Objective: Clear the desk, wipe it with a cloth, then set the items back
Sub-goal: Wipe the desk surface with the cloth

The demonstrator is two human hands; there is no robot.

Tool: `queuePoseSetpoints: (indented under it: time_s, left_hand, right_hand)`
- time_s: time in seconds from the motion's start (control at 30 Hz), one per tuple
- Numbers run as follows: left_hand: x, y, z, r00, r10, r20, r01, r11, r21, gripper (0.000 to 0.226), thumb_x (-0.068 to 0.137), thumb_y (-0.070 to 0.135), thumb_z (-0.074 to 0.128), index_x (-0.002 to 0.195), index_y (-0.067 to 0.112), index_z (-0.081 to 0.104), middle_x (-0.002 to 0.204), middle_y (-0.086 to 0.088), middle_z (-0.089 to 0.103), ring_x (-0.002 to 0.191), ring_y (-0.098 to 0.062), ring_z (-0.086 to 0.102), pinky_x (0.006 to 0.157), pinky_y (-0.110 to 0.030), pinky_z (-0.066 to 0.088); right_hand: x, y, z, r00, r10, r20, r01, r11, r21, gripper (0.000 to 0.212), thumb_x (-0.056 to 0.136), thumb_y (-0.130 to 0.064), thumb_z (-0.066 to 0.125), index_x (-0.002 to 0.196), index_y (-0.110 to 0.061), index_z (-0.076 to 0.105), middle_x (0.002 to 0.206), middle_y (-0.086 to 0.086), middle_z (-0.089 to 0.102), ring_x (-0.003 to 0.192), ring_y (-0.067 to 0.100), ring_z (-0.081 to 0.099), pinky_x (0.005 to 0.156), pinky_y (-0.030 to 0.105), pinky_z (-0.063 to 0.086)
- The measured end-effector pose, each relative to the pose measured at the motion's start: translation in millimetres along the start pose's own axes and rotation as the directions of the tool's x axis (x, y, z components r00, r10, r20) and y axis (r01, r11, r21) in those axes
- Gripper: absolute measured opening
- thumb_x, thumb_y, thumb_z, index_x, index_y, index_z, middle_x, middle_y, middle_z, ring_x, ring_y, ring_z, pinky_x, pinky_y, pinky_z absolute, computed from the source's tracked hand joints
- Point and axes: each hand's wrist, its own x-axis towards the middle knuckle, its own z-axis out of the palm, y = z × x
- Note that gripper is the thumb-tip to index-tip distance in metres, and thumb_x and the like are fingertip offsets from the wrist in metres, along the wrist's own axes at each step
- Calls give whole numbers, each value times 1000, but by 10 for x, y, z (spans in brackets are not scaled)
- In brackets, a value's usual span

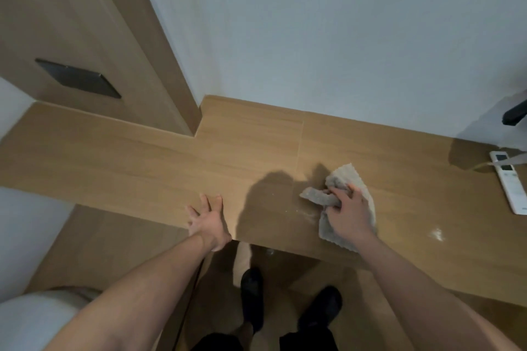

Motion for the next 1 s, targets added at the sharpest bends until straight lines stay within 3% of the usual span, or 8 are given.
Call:
queuePoseSetpoints:
  time_s: [0.07, 0.17, 0.33, 0.5, 0.6, 0.67, 0.8, 1.0]
  left_hand:
    - [-2, -1, -8, 1000, -5, 4, 4, 1000, 9, 122, 84, 35, 82, 163, 36, -11, 169, -6, -26, 153, -52, -10, 123, -61, 23]
    - [7, 5, -2, 1000, -6, 5, 6, 1000, 9, 123, 84, 37, 83, 163, 36, -11, 169, -6, -26, 153, -53, -10, 123, -61, 24]
    - [13, -8, 13, 1000, 7, -14, -7, 1000, 11, 121, 85, 36, 82, 163, 34, -9, 169, -8, -25, 153, -54, -9, 121, -62, 26]
    - [31, -58, -1, 999, 52, 1, -52, 999, -2, 115, 86, 38, 79, 163, 34, -6, 170, -9, -22, 152, -56, -7, 120, -65, 26]
    - [57, -70, 3, 998, 60, -7, -60, 998, -8, 116, 84, 37, 80, 162, 36, -5, 169, -8, -22, 152, -57, -6, 120, -66, 26]
    - [58, -59, 19, 999, 53, -4, -53, 999, -15, 115, 84, 34, 80, 162, 36, -4, 169, -8, -23, 152, -57, -7, 120, -65, 27]
    - [57, -45, 32, 999, 51, -12, -51, 999, 9, 114, 85, 28, 79, 162, 35, -5, 169, -9, -23, 151, -57, -6, 119, -66, 28]
    - [57, -31, 26, 999, 42, -9, -42, 999, 34, 116, 86, 27, 80, 163, 34, -7, 169, -10, -23, 151, -58, -6, 119, -66, 28]
  right_hand:
    - [11, -108, 184, 987, 113, 116, -118, 992, 34, 50, 101, -49, 44, 150, -39, 48, 168, 1, 15, 156, 31, 14, 128, 49, 15]
    - [-29, -262, 504, 986, 156, 65, -155, 988, -15, 50, 104, -57, 34, 149, -41, 49, 167, 3, 20, 154, 34, 16, 125, 50, 16]
    - [-604, -194, 779, 988, 28, -152, -36, 998, -51, 27, 99, -28, 63, 125, -29, 66, 143, 3, 47, 127, 30, 39, 106, 43, 43]
    - [-576, 15, 485, 984, -112, -137, 106, 993, -49, 29, 96, -15, 63, 123, -26, 66, 133, 2, 53, 125, 28, 49, 105, 34, 43]
    - [-341, 69, -68, 940, 92, -328, 9, 956, 294, 52, 90, -18, 75, 139, -18, 57, 138, 7, 54, 129, 29, 52, 105, 33, 42]
    - [-178, 134, -375, 894, 263, -362, -144, 935, 323, 76, 83, -27, 83, 149, -18, 48, 146, 9, 52, 134, 29, 50, 111, 41, 42]
    - [-112, 150, -309, 910, 398, -117, -357, 895, 267, 50, 83, -40, 81, 128, -24, 67, 130, 12, 68, 122, 35, 61, 103, 44, 51]
    - [-635, -224, 768, 970, 230, -77, -225, 972, 68, 45, 92, -35, 69, 133, -27, 53, 142, 10, 40, 130, 38, 45, 112, 46, 41]
